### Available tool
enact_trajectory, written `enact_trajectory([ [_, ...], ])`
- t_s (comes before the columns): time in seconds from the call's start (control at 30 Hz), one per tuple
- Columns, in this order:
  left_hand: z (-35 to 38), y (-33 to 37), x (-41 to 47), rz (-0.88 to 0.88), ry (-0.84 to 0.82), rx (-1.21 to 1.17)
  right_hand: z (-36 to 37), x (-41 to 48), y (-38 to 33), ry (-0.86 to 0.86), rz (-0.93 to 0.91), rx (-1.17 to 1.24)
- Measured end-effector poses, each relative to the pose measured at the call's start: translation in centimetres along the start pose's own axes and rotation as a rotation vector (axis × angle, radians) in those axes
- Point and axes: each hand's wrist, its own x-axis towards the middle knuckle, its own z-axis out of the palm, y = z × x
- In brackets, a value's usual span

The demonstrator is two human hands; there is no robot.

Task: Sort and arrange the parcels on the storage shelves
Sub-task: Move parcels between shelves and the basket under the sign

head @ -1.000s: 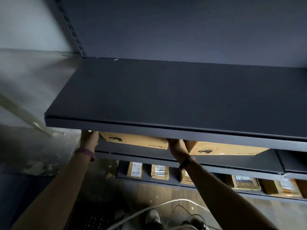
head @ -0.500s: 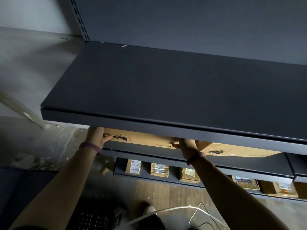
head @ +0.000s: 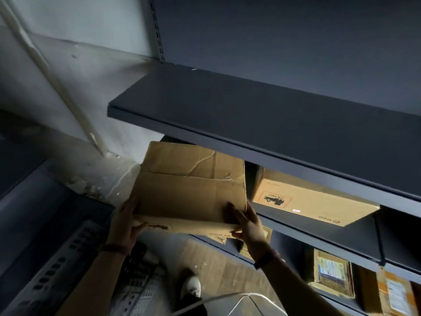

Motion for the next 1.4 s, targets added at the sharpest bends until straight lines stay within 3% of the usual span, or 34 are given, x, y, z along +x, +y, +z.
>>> enact_trajectory([
  [0.2, -3.2, -5.1, -12.0, -0.078, 0.108, -0.034, -5.5, -9.4, 2.6, -0.102, 0.002, 0.053],
  [0.5, -2.0, -8.7, -21.9, -0.129, -0.035, 0.212, -15.0, -19.5, 4.8, -0.072, -0.065, 0.028],
  [0.57, -0.8, -8.9, -22.6, -0.067, -0.096, 0.338, -16.7, -20.7, 5.1, -0.074, -0.105, 0.03],
  [0.67, 0.7, -9.1, -24.2, 0.01, -0.214, 0.314, -19.1, -21.4, 5.8, -0.079, -0.181, 0.007],
  [0.87, 3.3, -7.8, -26.8, 0.208, -0.169, 0.346, -22.1, -21.7, 6.5, -0.083, -0.416, -0.255],
  [0.97, 4.0, -6.8, -28.1, 0.285, -0.174, 0.363, -22.2, -22.1, 5.6, -0.263, -0.361, -0.175],
  [1.07, 3.8, -6.0, -28.6, 0.345, -0.215, 0.42, -21.9, -22.5, 5.2, -0.184, -0.379, -0.102],
  [1.2, 3.9, -4.2, -29.6, 0.233, -0.278, 0.319, -22.1, -22.4, 4.9, -0.135, -0.416, -0.048],
  [1.3, 3.4, -3.0, -29.6, -0.005, -0.259, 0.112, -22.1, -22.5, 4.3, -0.167, -0.439, -0.078],
  [1.4, 3.2, -2.0, -30.0, 0.015, -0.36, 0.223, -22.0, -22.7, 4.0, -0.119, -0.447, -0.156],
])
